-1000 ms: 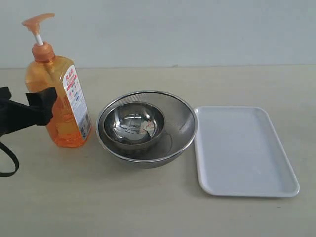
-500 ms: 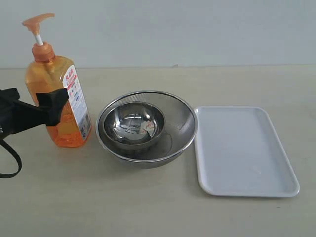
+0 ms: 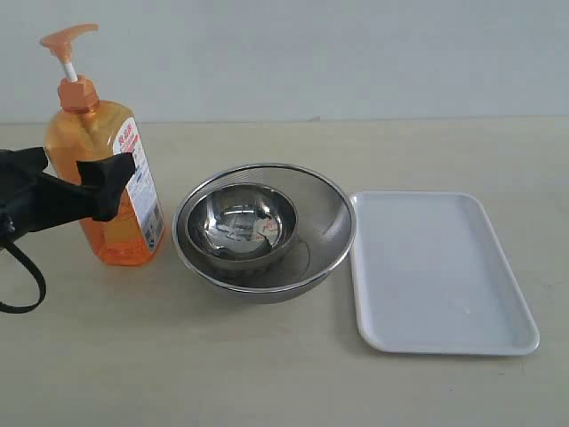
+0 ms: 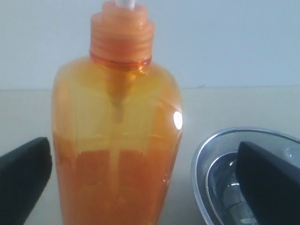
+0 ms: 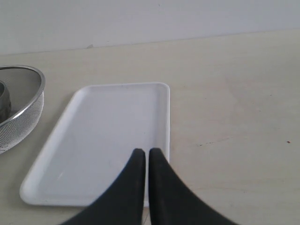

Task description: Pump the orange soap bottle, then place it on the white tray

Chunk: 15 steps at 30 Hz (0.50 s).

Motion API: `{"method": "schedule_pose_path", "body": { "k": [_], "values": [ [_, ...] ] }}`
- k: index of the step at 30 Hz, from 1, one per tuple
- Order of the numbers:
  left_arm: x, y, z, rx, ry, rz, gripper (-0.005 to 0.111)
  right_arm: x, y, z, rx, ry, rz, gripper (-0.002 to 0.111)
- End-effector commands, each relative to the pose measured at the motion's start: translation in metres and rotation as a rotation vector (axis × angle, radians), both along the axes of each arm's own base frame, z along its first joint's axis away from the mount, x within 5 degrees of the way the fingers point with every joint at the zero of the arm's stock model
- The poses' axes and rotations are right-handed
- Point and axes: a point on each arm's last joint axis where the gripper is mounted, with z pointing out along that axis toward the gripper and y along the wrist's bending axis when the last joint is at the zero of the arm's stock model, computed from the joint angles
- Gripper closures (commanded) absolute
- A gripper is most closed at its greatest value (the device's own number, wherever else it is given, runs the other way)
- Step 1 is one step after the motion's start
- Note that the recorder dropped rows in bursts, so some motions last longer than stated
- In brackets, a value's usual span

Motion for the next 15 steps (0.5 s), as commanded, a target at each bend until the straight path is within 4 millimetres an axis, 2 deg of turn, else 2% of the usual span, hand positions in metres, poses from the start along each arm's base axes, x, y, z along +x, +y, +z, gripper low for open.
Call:
{"method": "schedule_pose_path", "body": {
  "k": [1, 7, 15],
  "values": [
    [0.008, -0.002, -0.006, -0.001, 0.015, 0.012, 0.002, 0.0, 0.0, 0.001, -0.015, -0.015, -0.002, 0.108],
    [0.026, -0.005, -0.013, -0.004, -0.01, 0.028, 0.002, 0.0, 0.0, 0.001, -0.015, -0.015, -0.002, 0.108],
    [0.034, -0.006, -0.022, -0.014, -0.059, 0.034, 0.002, 0.0, 0.0, 0.001, -0.015, -0.015, -0.002, 0.108]
  ]
}}
